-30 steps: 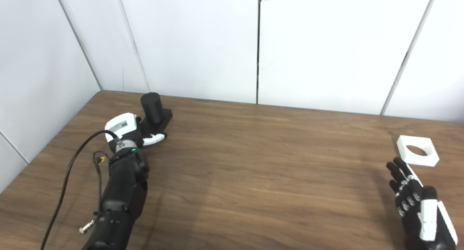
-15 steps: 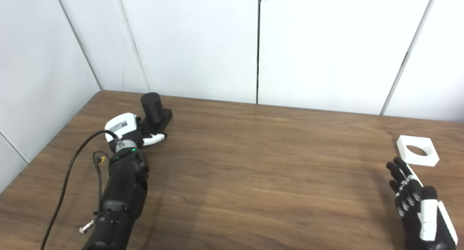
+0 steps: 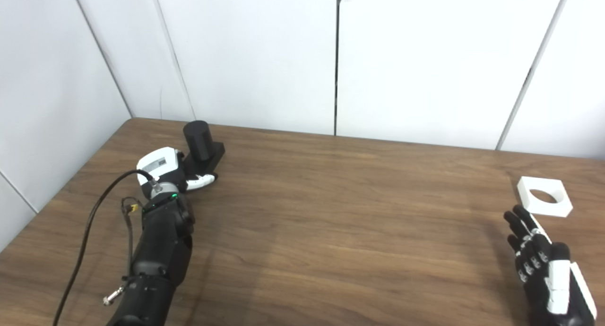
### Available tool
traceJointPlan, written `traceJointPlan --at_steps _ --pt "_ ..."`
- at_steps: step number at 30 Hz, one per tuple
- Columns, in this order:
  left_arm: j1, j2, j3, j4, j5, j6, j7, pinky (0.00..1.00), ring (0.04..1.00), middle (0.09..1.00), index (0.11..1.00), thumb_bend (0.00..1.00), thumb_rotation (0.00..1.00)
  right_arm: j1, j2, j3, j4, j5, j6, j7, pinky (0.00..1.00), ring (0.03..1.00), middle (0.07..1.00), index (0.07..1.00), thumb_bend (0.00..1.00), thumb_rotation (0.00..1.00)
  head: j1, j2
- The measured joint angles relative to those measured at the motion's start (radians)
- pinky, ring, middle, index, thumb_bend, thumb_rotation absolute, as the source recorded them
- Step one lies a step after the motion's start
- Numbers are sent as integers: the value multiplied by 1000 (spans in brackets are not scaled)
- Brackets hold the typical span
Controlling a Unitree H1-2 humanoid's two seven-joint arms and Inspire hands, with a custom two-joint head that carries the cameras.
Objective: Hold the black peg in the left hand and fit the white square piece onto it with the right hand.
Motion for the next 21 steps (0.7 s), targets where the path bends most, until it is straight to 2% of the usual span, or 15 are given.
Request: traceJointPlan --at_steps 21 --pt "0 0 0 0 0 0 0 998 996 980 873 755 615 0 0 0 0 0 0 0 1000 990 919 922 758 1000 0 0"
